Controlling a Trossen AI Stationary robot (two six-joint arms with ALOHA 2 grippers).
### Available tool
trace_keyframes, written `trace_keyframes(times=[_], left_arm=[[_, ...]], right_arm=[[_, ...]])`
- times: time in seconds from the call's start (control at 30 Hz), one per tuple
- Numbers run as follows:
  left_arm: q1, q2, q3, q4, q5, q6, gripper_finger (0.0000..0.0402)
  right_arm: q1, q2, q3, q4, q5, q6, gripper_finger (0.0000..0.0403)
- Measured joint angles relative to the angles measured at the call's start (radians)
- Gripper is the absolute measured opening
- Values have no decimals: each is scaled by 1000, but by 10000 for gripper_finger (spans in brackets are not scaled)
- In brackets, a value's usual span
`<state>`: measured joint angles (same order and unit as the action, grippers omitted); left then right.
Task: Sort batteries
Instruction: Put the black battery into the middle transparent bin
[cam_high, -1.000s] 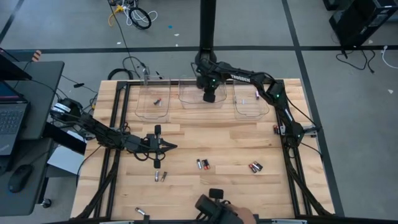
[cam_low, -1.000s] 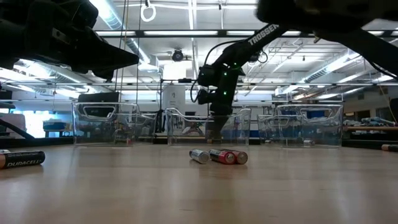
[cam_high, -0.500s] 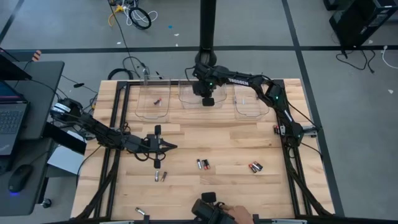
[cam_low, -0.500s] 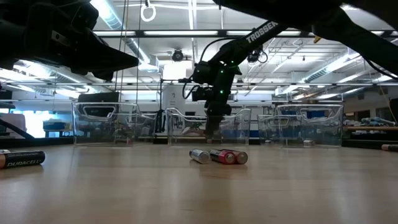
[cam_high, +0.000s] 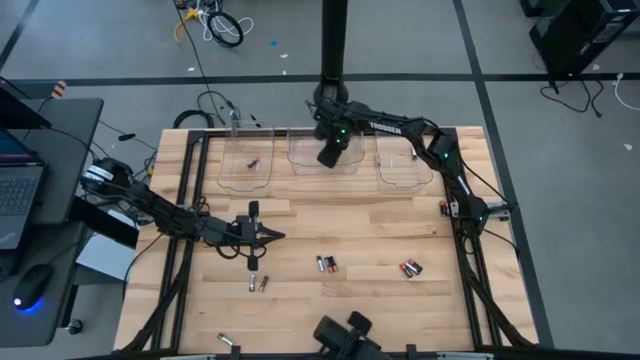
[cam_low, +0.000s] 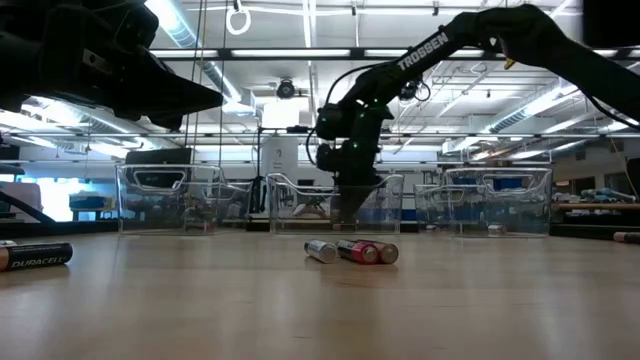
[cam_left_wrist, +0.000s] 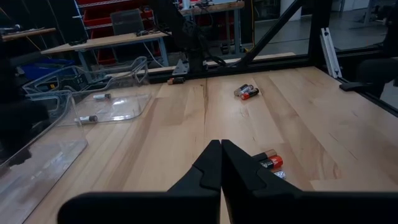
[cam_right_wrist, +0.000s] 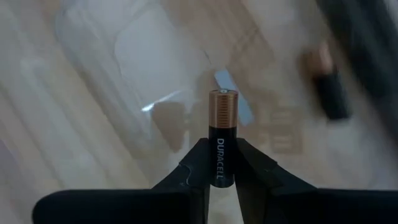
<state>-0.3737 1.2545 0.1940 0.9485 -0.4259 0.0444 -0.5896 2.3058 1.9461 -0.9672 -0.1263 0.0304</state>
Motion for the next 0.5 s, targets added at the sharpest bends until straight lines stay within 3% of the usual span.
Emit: trace_keyframes(times=[0.17, 0.5], left_arm=[[1, 0, 0, 0, 0, 1, 10], [1, 0, 0, 2, 0, 0, 10]], right_arm=[[-1, 0, 0, 22, -62, 282, 67], [-50, 0, -2, 87, -62, 538, 59]])
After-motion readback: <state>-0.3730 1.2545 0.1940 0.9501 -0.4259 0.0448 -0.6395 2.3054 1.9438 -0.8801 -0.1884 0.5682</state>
